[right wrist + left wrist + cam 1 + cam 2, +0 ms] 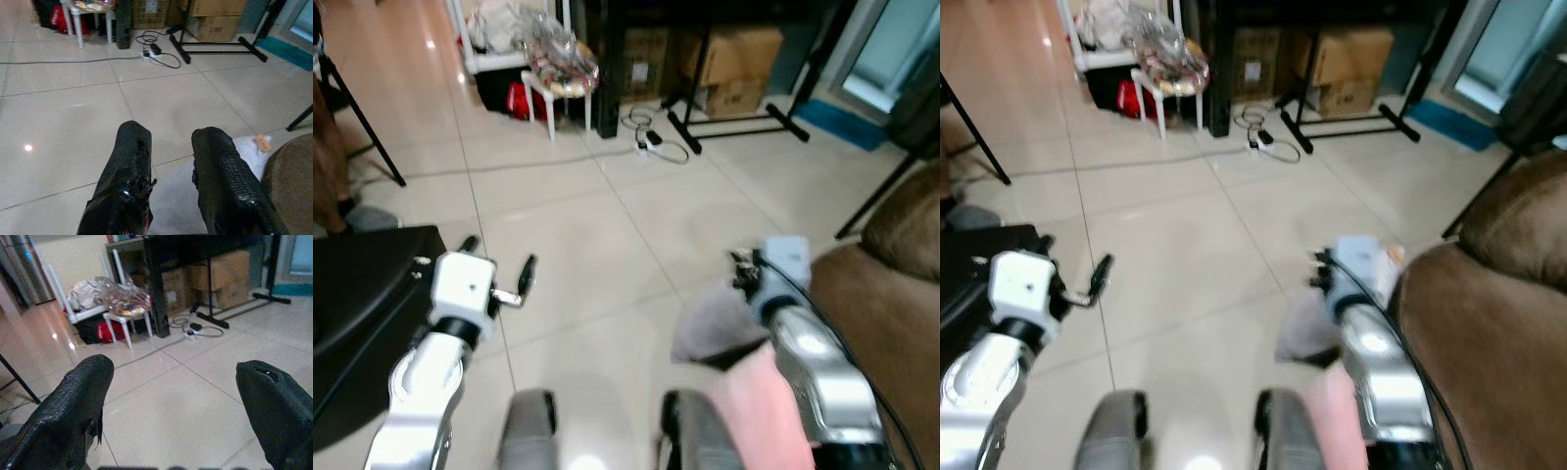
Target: Move the pillow to the sofa from floor
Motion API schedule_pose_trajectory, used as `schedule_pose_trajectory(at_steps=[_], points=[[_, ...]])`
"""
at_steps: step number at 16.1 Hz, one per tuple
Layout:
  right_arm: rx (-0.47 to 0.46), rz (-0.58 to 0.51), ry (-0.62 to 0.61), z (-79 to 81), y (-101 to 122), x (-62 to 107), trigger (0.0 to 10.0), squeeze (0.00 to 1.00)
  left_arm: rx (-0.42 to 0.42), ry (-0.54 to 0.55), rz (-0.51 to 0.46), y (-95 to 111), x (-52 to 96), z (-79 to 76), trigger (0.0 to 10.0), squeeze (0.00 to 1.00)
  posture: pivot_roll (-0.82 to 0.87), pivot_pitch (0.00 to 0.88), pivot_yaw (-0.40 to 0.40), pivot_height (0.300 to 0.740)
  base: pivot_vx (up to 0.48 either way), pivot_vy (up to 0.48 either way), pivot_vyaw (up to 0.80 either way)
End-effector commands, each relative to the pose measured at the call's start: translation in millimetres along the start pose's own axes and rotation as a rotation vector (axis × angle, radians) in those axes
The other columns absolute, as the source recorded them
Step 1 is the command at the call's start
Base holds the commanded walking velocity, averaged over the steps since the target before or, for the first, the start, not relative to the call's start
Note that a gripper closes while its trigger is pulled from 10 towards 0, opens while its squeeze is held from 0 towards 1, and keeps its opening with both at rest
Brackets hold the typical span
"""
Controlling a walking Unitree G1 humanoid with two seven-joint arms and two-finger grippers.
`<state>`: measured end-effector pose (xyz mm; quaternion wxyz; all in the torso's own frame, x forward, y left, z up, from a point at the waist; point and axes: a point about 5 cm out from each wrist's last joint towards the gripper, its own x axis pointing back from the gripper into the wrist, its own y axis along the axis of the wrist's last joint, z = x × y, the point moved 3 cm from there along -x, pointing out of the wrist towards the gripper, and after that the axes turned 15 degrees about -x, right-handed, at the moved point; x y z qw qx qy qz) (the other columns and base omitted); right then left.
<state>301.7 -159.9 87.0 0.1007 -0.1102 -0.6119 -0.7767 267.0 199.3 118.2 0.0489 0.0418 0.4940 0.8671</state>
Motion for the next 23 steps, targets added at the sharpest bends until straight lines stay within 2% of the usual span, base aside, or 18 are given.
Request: schedule_pose_trajectory(at_steps=[1,4,7,10,12,14,17,19,20,21,22,23], points=[[-0.004,-0.003,0.041,12.9,1,-0.8,10.0,0.00,-0.018,0.018,0.007,-2,0.6,7.3,10.0,0.00,0.04,0.000,-0.073,0.556,0.401,0.000,-0.74],[0.029,0.019,0.047,10.5,-5,-2.2,10.0,0.00,-0.035,0.013,0.014,-5,0.8,4.7,10.0,0.00,0.04,0.000,-0.077,0.556,0.114,0.000,0.00],[0.024,0.040,0.020,2.3,-8,-3.9,10.0,0.00,-0.048,-0.022,0.019,-7,2.7,-1.5,10.0,0.00,0.04,0.000,-0.077,0.556,0.000,0.000,0.00],[0.056,0.082,0.013,-3.2,-17,-5.8,10.0,0.00,-0.046,-0.076,0.021,-9,3.5,-6.8,10.0,0.00,0.04,0.000,-0.075,0.531,0.000,0.000,0.00],[0.103,0.154,-0.027,-12.9,-31,-10.2,10.0,0.00,-0.054,-0.120,0.022,-10,2.6,-11.8,10.0,0.00,0.04,0.000,-0.076,0.512,0.000,0.000,0.00],[0.076,0.194,-0.116,-28.1,-40,-13.6,10.0,0.00,-0.079,-0.161,0.018,-10,0.0,-15.6,10.0,0.00,0.04,0.000,-0.076,0.492,0.000,0.000,0.00],[0.084,0.192,-0.167,-40.1,-40,-19.4,10.0,0.00,-0.084,-0.205,0.009,-8,-0.3,-19.3,10.0,0.00,0.03,0.000,-0.060,0.462,0.000,0.000,0.00],[0.121,0.193,-0.193,-48.4,-39,-24.0,10.0,0.00,-0.083,-0.235,0.009,-8,2.7,-22.8,10.0,0.00,0.02,0.000,-0.050,0.448,0.000,0.000,0.00],[0.149,0.218,-0.217,-59.6,-42,-29.1,10.0,0.18,-0.088,-0.271,0.008,-7,5.4,-26.9,10.0,0.00,0.02,0.000,-0.046,0.448,0.000,0.000,0.00],[0.154,0.229,-0.228,-63.7,-43,-30.4,10.0,0.89,-0.088,-0.282,0.006,-6,5.8,-28.2,10.0,0.00,0.02,0.000,-0.044,0.448,0.000,0.000,0.00],[0.154,0.249,-0.245,-72.3,-45,-32.4,10.0,1.00,-0.092,-0.309,0.001,-5,7.4,-30.8,10.0,0.00,0.02,0.000,-0.034,0.448,0.000,0.000,0.00],[0.165,0.266,-0.263,-81.7,-45,-34.3,10.0,1.00,-0.090,-0.333,-0.004,-3,8.6,-33.1,10.0,0.00,0.02,0.000,-0.030,0.448,0.000,0.000,0.00]])
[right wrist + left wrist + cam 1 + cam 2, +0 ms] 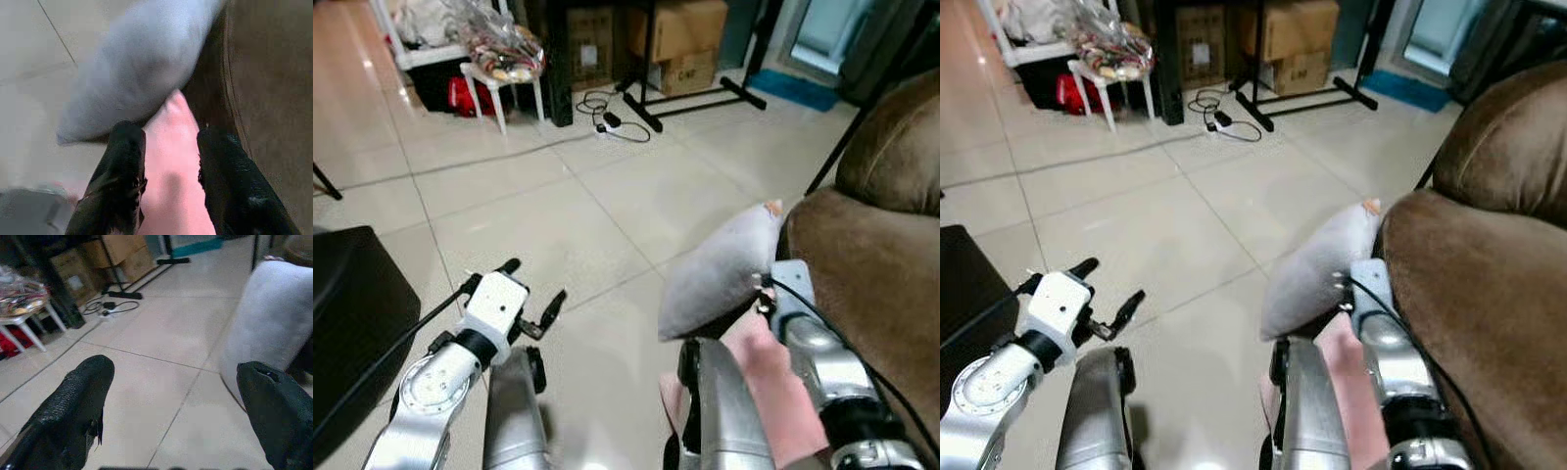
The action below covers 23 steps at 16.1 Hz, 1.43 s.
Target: Move the pillow to the sofa from floor
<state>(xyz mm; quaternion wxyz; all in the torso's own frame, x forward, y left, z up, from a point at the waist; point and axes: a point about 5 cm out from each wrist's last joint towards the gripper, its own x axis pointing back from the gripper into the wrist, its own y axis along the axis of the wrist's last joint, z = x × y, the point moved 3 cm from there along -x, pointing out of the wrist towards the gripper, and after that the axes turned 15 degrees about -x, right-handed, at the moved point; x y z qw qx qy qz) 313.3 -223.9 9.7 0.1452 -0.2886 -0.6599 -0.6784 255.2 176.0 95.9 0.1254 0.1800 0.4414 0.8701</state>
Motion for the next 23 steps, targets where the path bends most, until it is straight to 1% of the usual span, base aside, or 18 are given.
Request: schedule_pose_trajectory(at_steps=[1,2,4,5,6,7,8,10,13,14,15,16,17,18,20,21,22,23], points=[[0.002,-0.022,-0.016,-8.1,8,-2.2,10.0,1.00,-0.005,-0.024,-0.015,5,0.6,-1.3,10.0,0.00,0.02,0.000,-0.026,0.448,0.000,0.000,0.00],[0.049,0.006,-0.046,-23.1,7,-6.2,10.0,1.00,-0.004,-0.065,-0.024,8,3.6,-5.3,10.0,0.00,0.01,0.000,-0.018,0.448,0.000,0.000,0.00],[0.088,0.054,-0.043,-39.2,2,-9.0,10.0,1.00,0.014,-0.110,-0.052,15,5.1,-8.0,10.0,0.00,0.02,0.000,-0.018,0.448,0.000,0.000,0.00],[0.100,0.065,-0.042,-42.7,1,-9.2,10.0,1.00,0.022,-0.120,-0.061,17,5.1,-8.2,10.0,0.00,0.02,0.000,-0.018,0.448,0.000,0.000,0.00],[0.122,0.099,-0.042,-50.7,-4,-8.4,10.0,1.00,0.038,-0.141,-0.076,21,7.4,-8.4,10.0,0.00,0.02,0.010,-0.012,0.448,0.000,0.000,0.00],[0.123,0.123,-0.033,-54.1,-7,-8.5,10.0,1.00,0.041,-0.157,-0.081,23,9.1,-8.9,10.0,0.00,0.02,0.018,-0.008,0.448,0.000,0.000,0.00],[0.107,0.177,0.005,-56.4,-15,-8.2,10.0,1.00,0.042,-0.189,-0.084,24,13.4,-10.1,10.0,0.00,0.02,0.037,-0.001,0.448,0.000,0.000,0.00],[0.077,0.238,0.051,-55.3,-25,-8.2,10.0,1.00,0.041,-0.216,-0.081,25,17.2,-10.6,10.0,0.00,0.03,0.060,0.010,0.448,0.000,0.000,0.00],[0.033,0.308,0.066,-55.9,-42,-6.8,10.0,1.00,0.043,-0.247,-0.075,28,24.2,-8.0,10.0,0.00,0.05,0.091,0.027,0.448,0.000,0.000,0.00],[0.087,0.293,0.019,-59.6,-42,-8.3,10.0,1.00,0.035,-0.259,-0.066,28,25.5,-7.0,10.0,0.00,0.05,0.097,0.035,0.448,0.000,0.000,0.00],[0.114,0.260,-0.024,-61.8,-39,-10.0,10.0,1.00,0.027,-0.268,-0.061,28,26.2,-6.4,10.0,0.00,0.05,0.103,0.041,0.448,0.000,0.000,0.00],[0.098,0.234,-0.057,-62.6,-36,-11.3,10.0,0.50,0.021,-0.280,-0.061,28,26.6,-6.7,10.0,0.00,0.06,0.107,0.045,0.448,0.000,0.000,0.00],[0.112,0.222,-0.089,-64.0,-34,-12.0,10.0,0.00,0.020,-0.289,-0.062,30,26.7,-7.0,10.0,0.00,0.07,0.112,0.050,0.448,0.000,0.000,0.00],[0.177,0.206,-0.136,-66.8,-31,-12.6,10.0,0.00,0.020,-0.298,-0.066,32,26.6,-7.2,10.0,0.00,0.07,0.112,0.050,0.448,0.000,0.000,0.00],[0.213,0.216,-0.154,-68.5,-33,-12.2,10.0,0.00,0.024,-0.311,-0.064,33,27.8,-8.3,10.0,0.00,0.07,0.112,0.050,0.448,0.000,0.000,0.00],[0.251,0.248,-0.152,-67.7,-40,-11.4,10.0,0.00,0.038,-0.346,-0.063,33,30.9,-12.6,10.0,0.00,0.07,0.105,0.048,0.448,0.000,0.000,0.00],[0.254,0.257,-0.148,-67.0,-42,-11.1,7.3,0.00,0.043,-0.360,-0.061,34,32.1,-14.4,10.0,0.00,0.07,0.105,0.048,0.448,0.000,0.000,0.00],[0.240,0.269,-0.142,-65.5,-45,-10.9,0.0,0.00,0.054,-0.389,-0.060,34,34.1,-18.1,10.0,0.00,0.07,0.101,0.046,0.448,0.000,0.000,0.00]])
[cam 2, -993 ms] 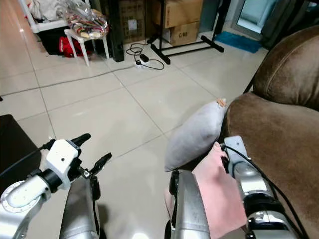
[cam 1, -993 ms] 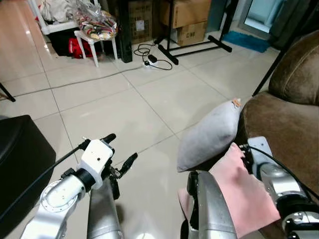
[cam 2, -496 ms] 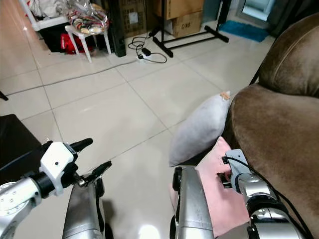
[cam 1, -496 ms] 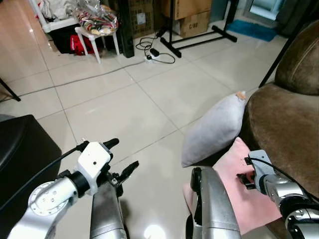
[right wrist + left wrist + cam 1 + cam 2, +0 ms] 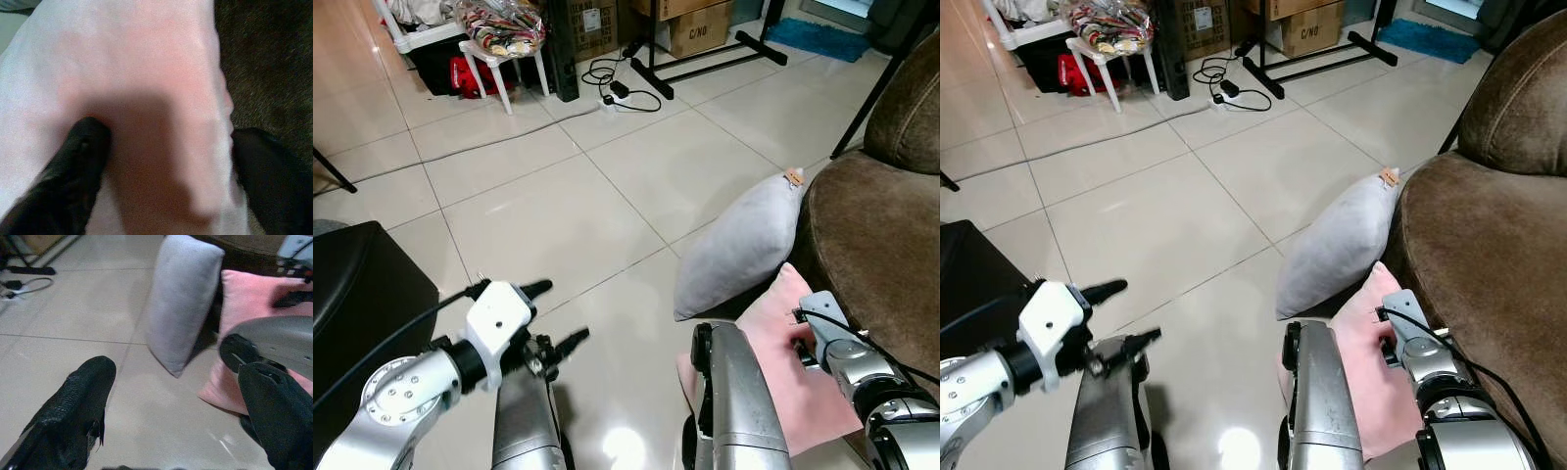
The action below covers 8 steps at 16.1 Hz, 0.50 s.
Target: Move the pillow to the sofa from floor
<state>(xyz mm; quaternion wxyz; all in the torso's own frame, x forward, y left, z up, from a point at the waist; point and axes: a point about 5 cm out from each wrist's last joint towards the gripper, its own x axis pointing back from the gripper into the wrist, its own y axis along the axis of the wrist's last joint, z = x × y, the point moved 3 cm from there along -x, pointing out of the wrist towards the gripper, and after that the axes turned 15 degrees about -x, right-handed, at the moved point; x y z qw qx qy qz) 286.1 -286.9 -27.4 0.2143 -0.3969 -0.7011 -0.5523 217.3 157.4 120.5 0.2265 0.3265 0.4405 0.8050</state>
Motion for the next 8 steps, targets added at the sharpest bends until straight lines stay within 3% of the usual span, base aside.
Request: schedule_pose_trajectory(at_steps=[1,8], points=[[-0.010,0.013,0.002,2.1,-3.5,-0.4,0.0,0.00,0.005,-0.039,0.006,0.5,1.0,-5.2,10.0,0.00,0.07,0.098,0.045,0.448,0.000,0.000,0.00],[-0.022,0.011,0.038,12.0,-2.4,-0.4,0.0,0.00,0.006,-0.056,0.009,1.6,-0.9,-5.3,10.0,0.00,0.07,0.077,0.047,0.448,0.000,0.000,0.00]])
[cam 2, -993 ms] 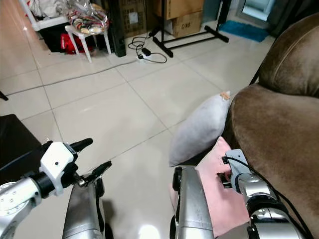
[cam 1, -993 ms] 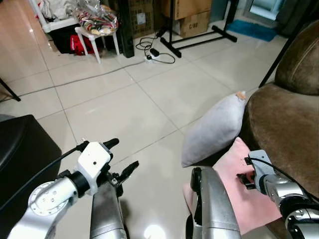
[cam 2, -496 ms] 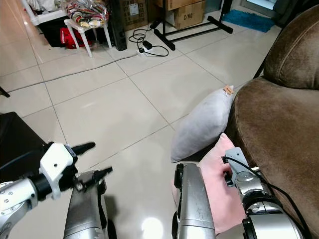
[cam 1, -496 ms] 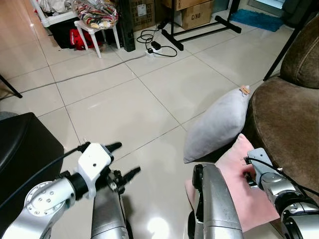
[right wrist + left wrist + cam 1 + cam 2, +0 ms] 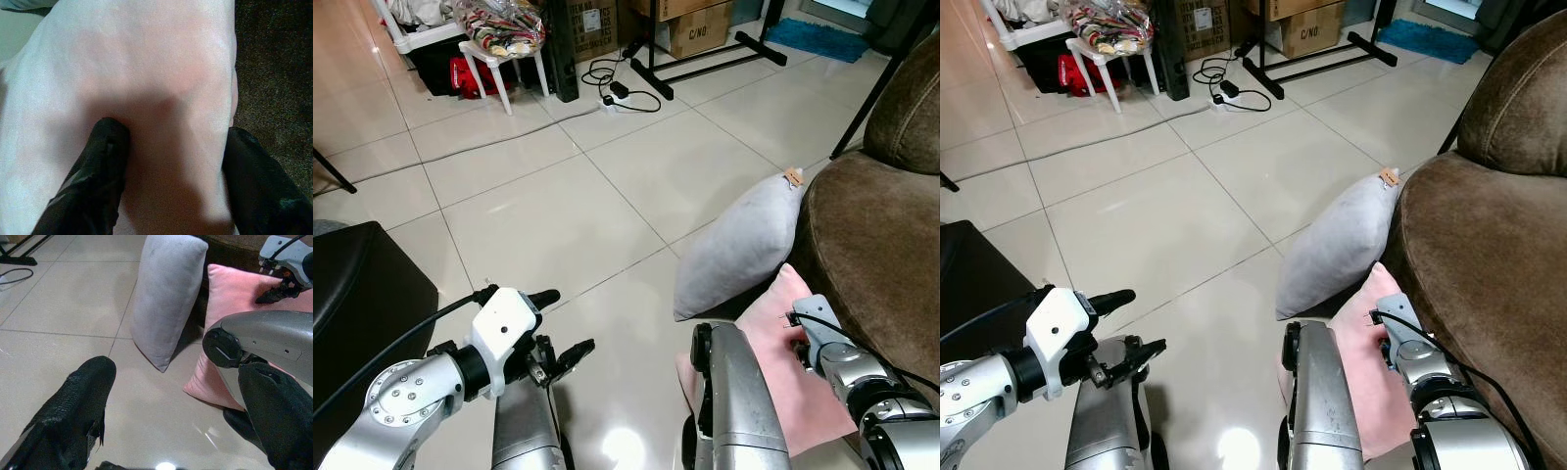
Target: Move the pillow to the sofa from floor
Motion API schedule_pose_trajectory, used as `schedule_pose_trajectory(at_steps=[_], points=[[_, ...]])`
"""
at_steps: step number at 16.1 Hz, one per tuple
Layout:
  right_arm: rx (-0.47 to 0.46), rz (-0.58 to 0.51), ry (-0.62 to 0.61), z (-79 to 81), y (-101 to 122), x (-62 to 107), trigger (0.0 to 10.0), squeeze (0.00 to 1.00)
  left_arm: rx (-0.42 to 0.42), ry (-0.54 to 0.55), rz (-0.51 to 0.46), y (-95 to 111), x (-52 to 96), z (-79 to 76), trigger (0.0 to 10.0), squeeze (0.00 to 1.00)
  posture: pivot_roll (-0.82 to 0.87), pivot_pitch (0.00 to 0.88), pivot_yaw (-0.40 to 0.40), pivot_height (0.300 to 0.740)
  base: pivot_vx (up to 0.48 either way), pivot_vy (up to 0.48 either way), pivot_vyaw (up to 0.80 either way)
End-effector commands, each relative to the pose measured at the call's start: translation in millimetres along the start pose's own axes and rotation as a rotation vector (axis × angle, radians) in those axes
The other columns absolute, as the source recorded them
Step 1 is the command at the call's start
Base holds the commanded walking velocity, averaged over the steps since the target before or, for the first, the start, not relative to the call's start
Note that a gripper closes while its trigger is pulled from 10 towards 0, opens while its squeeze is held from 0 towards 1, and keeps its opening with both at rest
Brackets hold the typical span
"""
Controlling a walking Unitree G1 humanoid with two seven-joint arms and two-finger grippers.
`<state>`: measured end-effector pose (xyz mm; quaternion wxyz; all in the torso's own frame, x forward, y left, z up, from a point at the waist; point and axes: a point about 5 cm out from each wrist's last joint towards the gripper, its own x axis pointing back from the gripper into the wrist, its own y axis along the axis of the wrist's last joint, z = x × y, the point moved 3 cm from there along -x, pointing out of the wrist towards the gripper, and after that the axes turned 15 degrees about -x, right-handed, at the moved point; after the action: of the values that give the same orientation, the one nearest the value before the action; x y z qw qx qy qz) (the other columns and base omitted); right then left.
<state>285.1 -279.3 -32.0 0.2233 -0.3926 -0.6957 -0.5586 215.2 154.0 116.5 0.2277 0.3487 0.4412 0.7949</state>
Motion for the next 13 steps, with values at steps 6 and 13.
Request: schedule_pose_trajectory(at_steps=[6,13], points=[[-0.015,0.002,0.035,9.1,3,0.0,0.0,0.00,-0.008,-0.029,-0.007,3,-0.7,-0.3,10.0,0.00,0.07,0.058,0.042,0.448,0.000,0.000,0.00],[-0.010,-0.025,0.062,14.1,17,0.8,0.0,0.00,-0.010,-0.006,-0.021,3,-10.8,3.3,10.0,0.00,0.06,0.001,0.025,0.448,0.000,0.000,0.00]])
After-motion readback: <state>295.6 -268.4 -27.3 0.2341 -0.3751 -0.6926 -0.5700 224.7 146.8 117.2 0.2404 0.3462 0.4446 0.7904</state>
